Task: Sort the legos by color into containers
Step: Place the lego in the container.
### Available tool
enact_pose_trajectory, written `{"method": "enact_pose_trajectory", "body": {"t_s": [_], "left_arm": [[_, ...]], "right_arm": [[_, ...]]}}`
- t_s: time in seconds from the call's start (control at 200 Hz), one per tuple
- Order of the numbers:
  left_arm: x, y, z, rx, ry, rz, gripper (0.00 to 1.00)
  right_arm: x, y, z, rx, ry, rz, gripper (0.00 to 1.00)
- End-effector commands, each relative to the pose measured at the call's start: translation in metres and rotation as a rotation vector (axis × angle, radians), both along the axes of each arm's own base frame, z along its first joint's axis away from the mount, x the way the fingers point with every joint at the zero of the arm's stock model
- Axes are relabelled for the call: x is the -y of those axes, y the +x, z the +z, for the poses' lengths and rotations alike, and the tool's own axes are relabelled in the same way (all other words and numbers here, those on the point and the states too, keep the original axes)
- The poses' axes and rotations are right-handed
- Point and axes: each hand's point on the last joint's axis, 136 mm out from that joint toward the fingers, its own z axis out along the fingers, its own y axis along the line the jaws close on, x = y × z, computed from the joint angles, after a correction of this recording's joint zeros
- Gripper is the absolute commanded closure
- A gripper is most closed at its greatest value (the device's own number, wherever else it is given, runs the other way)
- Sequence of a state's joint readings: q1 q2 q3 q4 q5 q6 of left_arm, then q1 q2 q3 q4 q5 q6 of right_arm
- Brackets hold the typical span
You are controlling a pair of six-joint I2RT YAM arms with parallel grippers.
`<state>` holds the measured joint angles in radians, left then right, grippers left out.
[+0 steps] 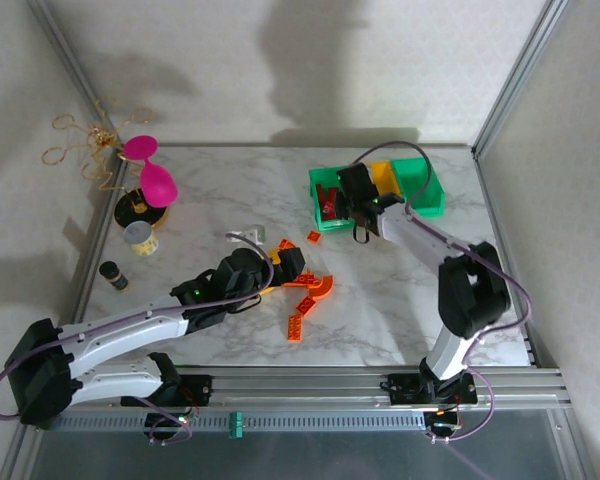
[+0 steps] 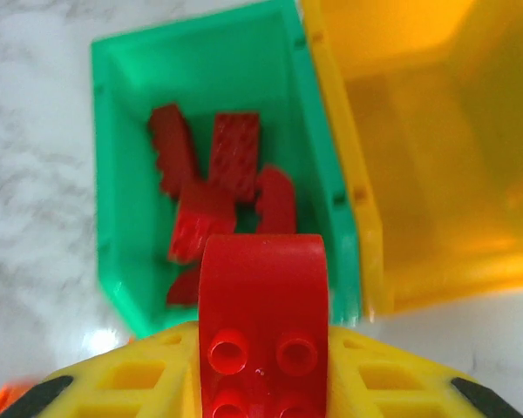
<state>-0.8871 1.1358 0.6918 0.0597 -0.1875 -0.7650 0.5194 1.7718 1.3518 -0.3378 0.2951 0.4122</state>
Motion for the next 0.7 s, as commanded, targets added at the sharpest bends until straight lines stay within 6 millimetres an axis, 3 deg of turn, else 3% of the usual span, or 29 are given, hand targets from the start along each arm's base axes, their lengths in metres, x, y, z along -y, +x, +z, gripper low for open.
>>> {"method": "enact_pose_trajectory", "body": {"t_s": [0.0,0.175,0.305,0.426,0.521,0.691], "left_arm": [[0.0,0.02,0.019,0.054,-0.013,0.035,0.0],[-0.003,0.036,0.025,0.066,-0.015,0.064,0.0],[-0.003,0.038,0.031,0.079,-0.009,0.06,0.0],[-0.003,0.035,0.034,0.085,-0.002,0.039,0.0],[-0.005,0.031,0.033,0.079,0.001,0.03,0.0],[-0.01,0.019,0.025,0.057,-0.001,0.009,0.0]], "right_arm": [[-0.01,0.038,-0.001,0.045,-0.026,0.026,0.66],[-0.016,0.09,-0.007,0.069,-0.049,0.011,0.59],[-0.02,0.101,0.001,0.073,-0.056,0.017,0.44],[-0.023,0.085,0.016,0.092,-0.019,0.048,0.4],[-0.023,0.059,0.024,0.093,0.005,0.064,0.37],[-0.025,0.002,0.009,0.018,0.048,0.084,0.3]]}}
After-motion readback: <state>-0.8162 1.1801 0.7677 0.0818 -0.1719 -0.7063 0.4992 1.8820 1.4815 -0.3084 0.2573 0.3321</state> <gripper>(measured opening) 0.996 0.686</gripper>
